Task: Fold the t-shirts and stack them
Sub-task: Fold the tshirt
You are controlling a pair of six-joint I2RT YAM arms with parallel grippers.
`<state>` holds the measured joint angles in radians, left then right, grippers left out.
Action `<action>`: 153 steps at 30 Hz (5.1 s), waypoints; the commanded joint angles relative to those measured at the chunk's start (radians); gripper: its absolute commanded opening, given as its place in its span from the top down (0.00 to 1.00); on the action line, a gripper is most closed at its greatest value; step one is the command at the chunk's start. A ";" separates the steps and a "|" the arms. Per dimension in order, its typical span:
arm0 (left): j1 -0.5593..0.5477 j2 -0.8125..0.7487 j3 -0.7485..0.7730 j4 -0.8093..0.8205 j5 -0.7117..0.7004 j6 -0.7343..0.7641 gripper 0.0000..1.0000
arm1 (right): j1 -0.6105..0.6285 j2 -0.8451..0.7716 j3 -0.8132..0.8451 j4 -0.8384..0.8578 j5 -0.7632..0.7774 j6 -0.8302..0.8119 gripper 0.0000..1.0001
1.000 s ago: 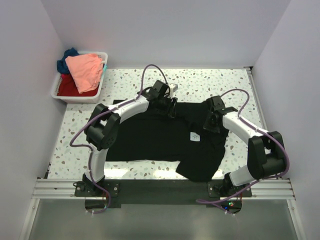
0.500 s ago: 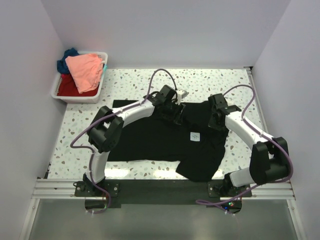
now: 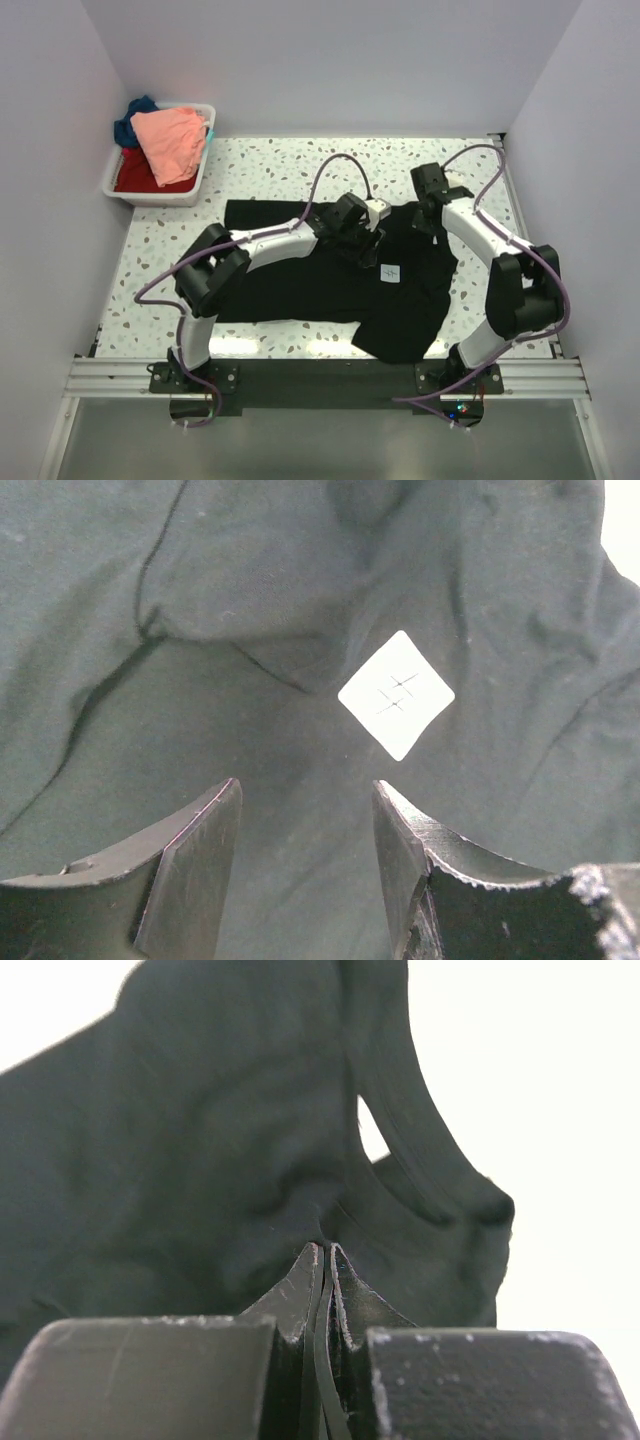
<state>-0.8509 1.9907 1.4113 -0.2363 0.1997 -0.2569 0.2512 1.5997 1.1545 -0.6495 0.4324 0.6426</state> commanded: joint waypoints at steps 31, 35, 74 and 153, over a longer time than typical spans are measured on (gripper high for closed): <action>-0.040 0.115 0.055 0.292 -0.006 -0.053 0.43 | -0.027 0.304 0.272 0.067 -0.027 -0.049 1.00; -0.042 0.151 0.081 0.299 -0.005 -0.067 0.43 | -0.027 0.304 0.267 0.065 -0.030 -0.060 1.00; -0.083 0.122 0.094 0.181 -0.266 0.008 1.00 | -0.033 0.093 0.159 -0.004 -0.029 -0.070 1.00; 0.450 0.052 0.072 -0.290 -0.385 -0.208 0.40 | -0.058 0.405 0.270 0.019 -0.073 0.060 0.63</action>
<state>-0.4366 2.0159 1.4631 -0.4667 -0.1856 -0.4290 0.2241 1.9663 1.3808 -0.6159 0.3485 0.6750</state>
